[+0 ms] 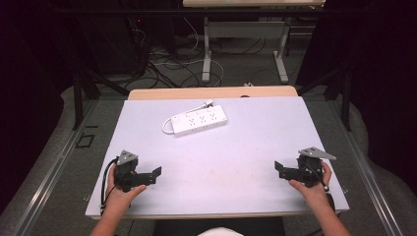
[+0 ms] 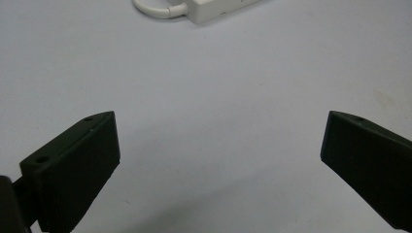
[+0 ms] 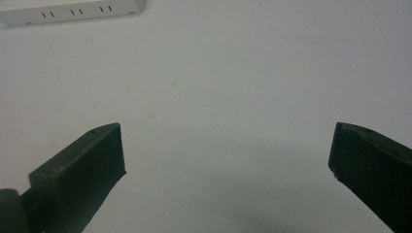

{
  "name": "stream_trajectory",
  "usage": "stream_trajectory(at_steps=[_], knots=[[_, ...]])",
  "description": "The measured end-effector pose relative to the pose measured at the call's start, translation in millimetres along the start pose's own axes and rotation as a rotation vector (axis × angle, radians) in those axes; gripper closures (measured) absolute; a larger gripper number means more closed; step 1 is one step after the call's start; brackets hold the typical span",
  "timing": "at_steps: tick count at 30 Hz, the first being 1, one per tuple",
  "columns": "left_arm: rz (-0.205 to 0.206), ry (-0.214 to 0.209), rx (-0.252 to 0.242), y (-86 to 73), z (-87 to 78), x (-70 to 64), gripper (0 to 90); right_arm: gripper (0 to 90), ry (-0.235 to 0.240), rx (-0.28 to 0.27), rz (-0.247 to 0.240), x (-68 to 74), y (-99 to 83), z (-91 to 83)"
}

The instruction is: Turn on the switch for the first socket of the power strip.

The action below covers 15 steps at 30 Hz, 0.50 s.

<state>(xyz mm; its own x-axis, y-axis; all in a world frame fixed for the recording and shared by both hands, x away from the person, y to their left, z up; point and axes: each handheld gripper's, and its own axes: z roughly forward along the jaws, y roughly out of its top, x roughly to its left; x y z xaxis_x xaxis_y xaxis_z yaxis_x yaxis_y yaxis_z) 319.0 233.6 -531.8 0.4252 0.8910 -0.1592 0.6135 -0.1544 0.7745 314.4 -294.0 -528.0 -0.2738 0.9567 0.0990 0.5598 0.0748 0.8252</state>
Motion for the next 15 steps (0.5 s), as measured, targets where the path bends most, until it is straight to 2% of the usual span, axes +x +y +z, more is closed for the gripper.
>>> stream_trajectory(at_steps=[11,15], knots=[[-0.006,-0.001,0.006,1.0,-2.3,-4.4,0.3,0.0,-0.007,-0.011,-0.033,4.4,-0.3,0.6],[-0.005,-0.002,-0.001,1.1,-2.7,-7.0,0.4,0.0,0.002,-0.003,-0.027,4.6,-0.8,-0.4]])
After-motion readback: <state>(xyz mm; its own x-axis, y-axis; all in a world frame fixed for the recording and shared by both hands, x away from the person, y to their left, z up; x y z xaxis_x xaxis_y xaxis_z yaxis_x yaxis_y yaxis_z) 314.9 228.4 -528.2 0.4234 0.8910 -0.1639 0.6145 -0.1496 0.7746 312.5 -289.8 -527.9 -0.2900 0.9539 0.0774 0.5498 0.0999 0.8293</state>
